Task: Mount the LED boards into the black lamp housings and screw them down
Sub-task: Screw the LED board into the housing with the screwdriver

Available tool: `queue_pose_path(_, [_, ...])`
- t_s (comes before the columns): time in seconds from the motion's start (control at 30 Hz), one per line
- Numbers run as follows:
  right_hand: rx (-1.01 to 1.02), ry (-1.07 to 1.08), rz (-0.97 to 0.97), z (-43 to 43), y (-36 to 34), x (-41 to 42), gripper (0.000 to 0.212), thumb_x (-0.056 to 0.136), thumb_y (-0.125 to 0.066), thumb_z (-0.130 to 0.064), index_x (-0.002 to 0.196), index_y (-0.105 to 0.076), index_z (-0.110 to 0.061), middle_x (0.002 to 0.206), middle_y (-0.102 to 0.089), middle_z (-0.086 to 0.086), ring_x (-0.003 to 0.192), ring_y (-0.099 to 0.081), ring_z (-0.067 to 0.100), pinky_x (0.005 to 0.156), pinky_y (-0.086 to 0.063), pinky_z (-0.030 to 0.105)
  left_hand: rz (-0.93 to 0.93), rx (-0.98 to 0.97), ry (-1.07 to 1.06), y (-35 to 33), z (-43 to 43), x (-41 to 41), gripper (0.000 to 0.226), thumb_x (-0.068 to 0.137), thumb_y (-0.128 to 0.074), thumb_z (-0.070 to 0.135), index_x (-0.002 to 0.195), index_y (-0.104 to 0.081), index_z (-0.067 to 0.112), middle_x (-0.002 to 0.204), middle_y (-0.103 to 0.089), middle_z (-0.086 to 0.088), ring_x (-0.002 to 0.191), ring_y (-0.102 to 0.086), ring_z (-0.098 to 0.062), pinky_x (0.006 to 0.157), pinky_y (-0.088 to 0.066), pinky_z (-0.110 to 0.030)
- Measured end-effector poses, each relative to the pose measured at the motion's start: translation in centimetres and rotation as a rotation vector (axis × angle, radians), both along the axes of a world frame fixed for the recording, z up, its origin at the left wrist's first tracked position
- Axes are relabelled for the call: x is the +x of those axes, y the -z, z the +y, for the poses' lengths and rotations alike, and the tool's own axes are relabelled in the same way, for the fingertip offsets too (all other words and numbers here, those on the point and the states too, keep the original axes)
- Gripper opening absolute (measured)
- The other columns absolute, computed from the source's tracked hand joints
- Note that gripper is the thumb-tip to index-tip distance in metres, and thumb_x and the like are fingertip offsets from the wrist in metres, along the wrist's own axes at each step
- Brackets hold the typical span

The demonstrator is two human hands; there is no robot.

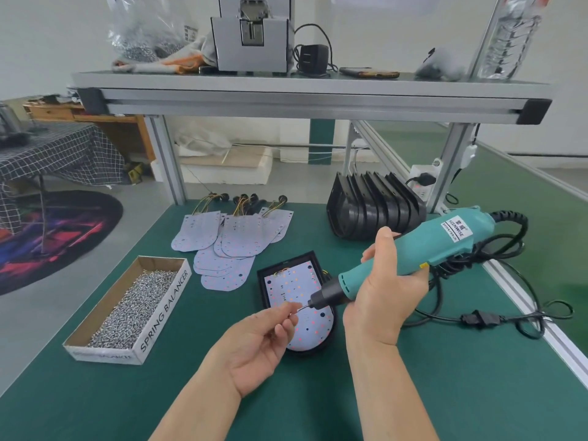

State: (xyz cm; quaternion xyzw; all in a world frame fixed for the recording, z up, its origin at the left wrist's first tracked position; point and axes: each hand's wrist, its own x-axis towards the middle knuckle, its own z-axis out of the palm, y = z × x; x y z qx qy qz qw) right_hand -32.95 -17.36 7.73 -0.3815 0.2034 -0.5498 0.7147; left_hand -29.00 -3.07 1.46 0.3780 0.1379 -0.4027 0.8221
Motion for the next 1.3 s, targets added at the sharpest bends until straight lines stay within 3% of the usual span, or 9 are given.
queue_pose_path(0.1, [-0.017,0.007,0.004,0.0,0.2,0.0,0.013,0.088,-0.069,-0.016,0.085,-0.056,-0.016,0.058,-0.056,-0.009,0.056,-0.052,0.009,0.056,-0.046,0.018,-0.011,-0.032,0.020,-0.1,0.0,-0.1,0.036,0.058,-0.080,0.002,0.091,-0.076,-0.011,0.076,-0.065,-0.015,0.056,-0.062,-0.012,0.046,-0.052,-0.015])
queue_pose_path(0.47, [-0.016,-0.004,0.004,0.3,0.4,0.0,0.014,0.084,-0.071,-0.020,0.084,-0.057,-0.016,0.059,-0.057,-0.007,0.057,-0.054,0.011,0.058,-0.048,0.021,0.043,-0.049,-0.038,-0.3,-0.6,-0.6,0.015,0.060,-0.073,-0.004,0.073,-0.072,-0.011,0.074,-0.064,-0.020,0.050,-0.062,-0.017,0.039,-0.050,-0.016])
queue_pose_path(0.6, [-0.056,0.022,-0.005,0.5,0.3,0.1,0.014,0.085,-0.070,-0.019,0.082,-0.056,-0.018,0.060,-0.057,-0.007,0.057,-0.054,0.010,0.058,-0.048,0.020,-0.073,-0.020,-0.125,-0.2,-1.4,-1.4,0.006,0.070,-0.068,-0.003,0.073,-0.070,-0.008,0.072,-0.064,-0.016,0.054,-0.062,-0.014,0.045,-0.051,-0.015])
queue_pose_path(0.8, [-0.016,0.065,0.000,-0.2,-0.1,0.2,0.017,0.086,-0.071,-0.025,0.081,-0.055,-0.023,0.060,-0.056,-0.009,0.057,-0.053,0.009,0.057,-0.047,0.017,-0.331,0.054,-0.308,-0.3,-3.3,-3.2,0.011,0.091,-0.061,0.001,0.080,-0.062,-0.001,0.069,-0.065,-0.007,0.057,-0.060,-0.011,0.060,-0.054,-0.015])
queue_pose_path(0.97, [0.078,0.050,0.003,-1.1,-0.1,0.6,0.019,0.083,-0.070,-0.032,0.085,-0.053,-0.025,0.058,-0.055,-0.009,0.056,-0.052,0.008,0.058,-0.046,0.022,-0.305,0.008,-0.347,-1.2,-3.8,-3.1,0.006,0.085,-0.066,0.004,0.082,-0.065,-0.001,0.072,-0.068,-0.009,0.061,-0.066,-0.012,0.061,-0.055,-0.015])
queue_pose_path(1.07, [0.077,0.054,0.005,-1.5,-0.2,0.8,0.021,0.082,-0.071,-0.032,0.084,-0.052,-0.023,0.058,-0.055,-0.009,0.057,-0.052,0.010,0.062,-0.045,0.030,-0.311,-0.022,-0.316,-1.2,-3.7,-3.0,0.016,0.083,-0.068,0.007,0.094,-0.072,-0.003,0.077,-0.066,-0.012,0.063,-0.065,-0.014,0.064,-0.056,-0.016])
queue_pose_path(1.17, [0.050,0.054,0.002,-1.9,-0.5,1.0,0.021,0.082,-0.070,-0.031,0.084,-0.051,-0.022,0.058,-0.054,-0.008,0.056,-0.051,0.010,0.059,-0.045,0.026,-0.338,-0.020,-0.273,-0.8,-3.5,-2.6,0.022,0.092,-0.062,0.006,0.111,-0.071,0.000,0.079,-0.065,-0.014,0.064,-0.064,-0.015,0.065,-0.056,-0.017])
queue_pose_path(1.3, [0.025,0.071,-0.012,-2.2,-0.9,1.4,0.018,0.083,-0.070,-0.027,0.081,-0.052,-0.025,0.058,-0.054,-0.006,0.056,-0.050,0.011,0.062,-0.045,0.028,-0.343,-0.045,-0.237,-0.3,-2.9,-2.0,0.028,0.088,-0.064,0.013,0.111,-0.072,-0.001,0.082,-0.065,-0.016,0.065,-0.064,-0.016,0.064,-0.056,-0.018])
